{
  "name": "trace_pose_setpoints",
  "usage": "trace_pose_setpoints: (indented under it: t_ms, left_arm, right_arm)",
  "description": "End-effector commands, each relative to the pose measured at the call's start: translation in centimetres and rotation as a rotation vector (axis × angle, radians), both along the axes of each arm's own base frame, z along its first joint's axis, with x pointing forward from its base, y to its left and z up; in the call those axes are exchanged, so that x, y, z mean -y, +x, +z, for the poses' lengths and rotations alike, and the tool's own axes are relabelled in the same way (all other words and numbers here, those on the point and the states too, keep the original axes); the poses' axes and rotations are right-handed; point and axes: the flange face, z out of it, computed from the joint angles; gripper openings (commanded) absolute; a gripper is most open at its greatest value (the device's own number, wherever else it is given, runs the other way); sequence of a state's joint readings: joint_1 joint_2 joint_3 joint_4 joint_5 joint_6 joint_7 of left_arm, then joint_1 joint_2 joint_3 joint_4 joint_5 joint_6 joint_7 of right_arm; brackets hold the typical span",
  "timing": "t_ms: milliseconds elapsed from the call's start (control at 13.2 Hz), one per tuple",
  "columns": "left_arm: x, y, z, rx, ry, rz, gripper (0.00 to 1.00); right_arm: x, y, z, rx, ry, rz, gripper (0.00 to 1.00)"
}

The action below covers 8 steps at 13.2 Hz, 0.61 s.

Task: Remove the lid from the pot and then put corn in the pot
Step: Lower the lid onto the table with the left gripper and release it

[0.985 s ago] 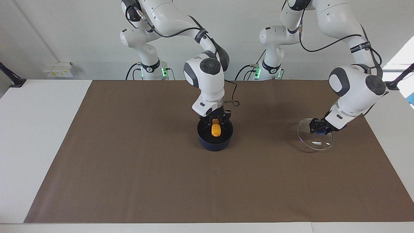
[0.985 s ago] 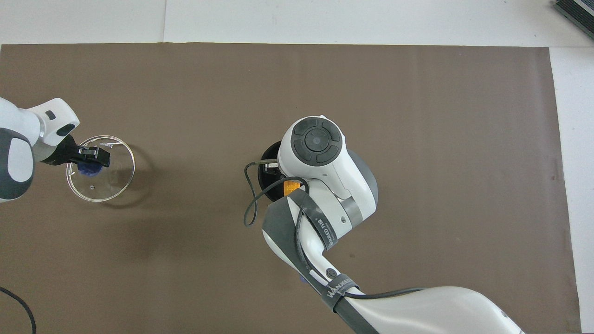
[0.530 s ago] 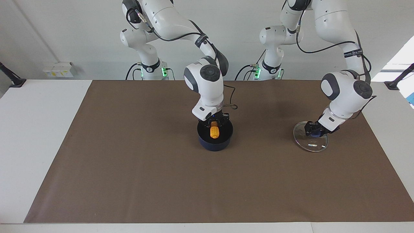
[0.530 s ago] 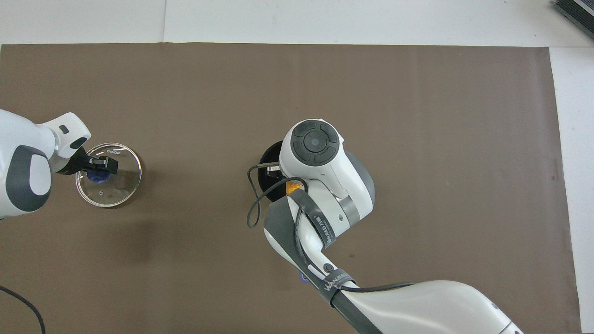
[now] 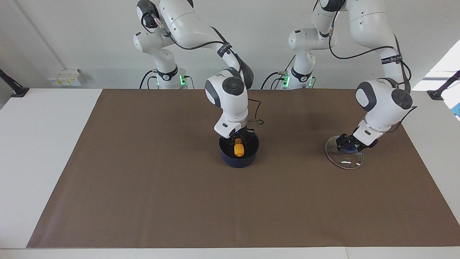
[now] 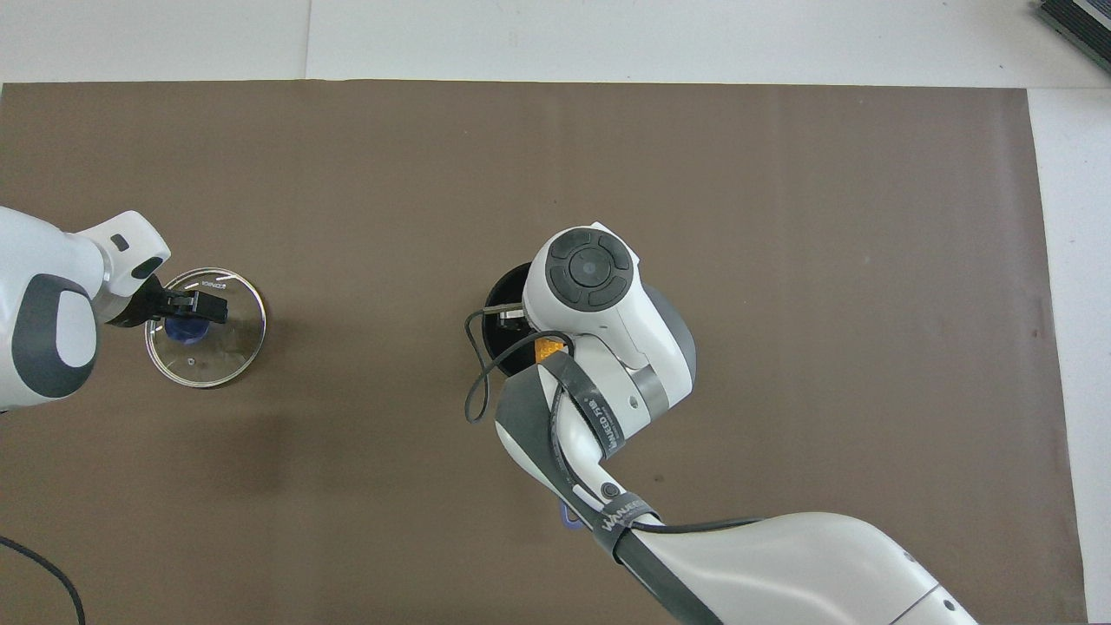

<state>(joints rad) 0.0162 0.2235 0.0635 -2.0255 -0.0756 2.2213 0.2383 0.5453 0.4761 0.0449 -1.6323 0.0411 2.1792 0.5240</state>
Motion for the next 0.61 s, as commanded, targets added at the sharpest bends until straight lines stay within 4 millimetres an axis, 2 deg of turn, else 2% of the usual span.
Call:
trace_pose_setpoints:
  t_ms: [0,152,379,455,530]
  left_arm:
    - [0.1,0.3,1.7,0.031,-0.016,0.009,1.00]
    - [0.4,1.1,3.8,0.036,-0.017,-0.005,1.00]
    - [0.9,2.6,8.5,0.041,-0.023,-0.016,1.00]
    - [1.0,2.9,10.0,0.048,-0.023,-0.017,1.00]
    - [1.2,3.0,11.1,0.053,-0.024,-0.021,1.00]
  right_arm:
    - [0.4,0.6,-0.4,0.013,0.034,0.007,0.10]
    - [0.2,0.2,-0.9,0.016,0.035,0.012,0.14]
    - [0.1,0.3,-0.9,0.026,0.042,0.014,0.19]
    - [0.1,0.2,-0.9,0.025,0.041,0.014,0.29]
    - [0.2,0.2,-0.9,0.024,0.040,0.014,0.43]
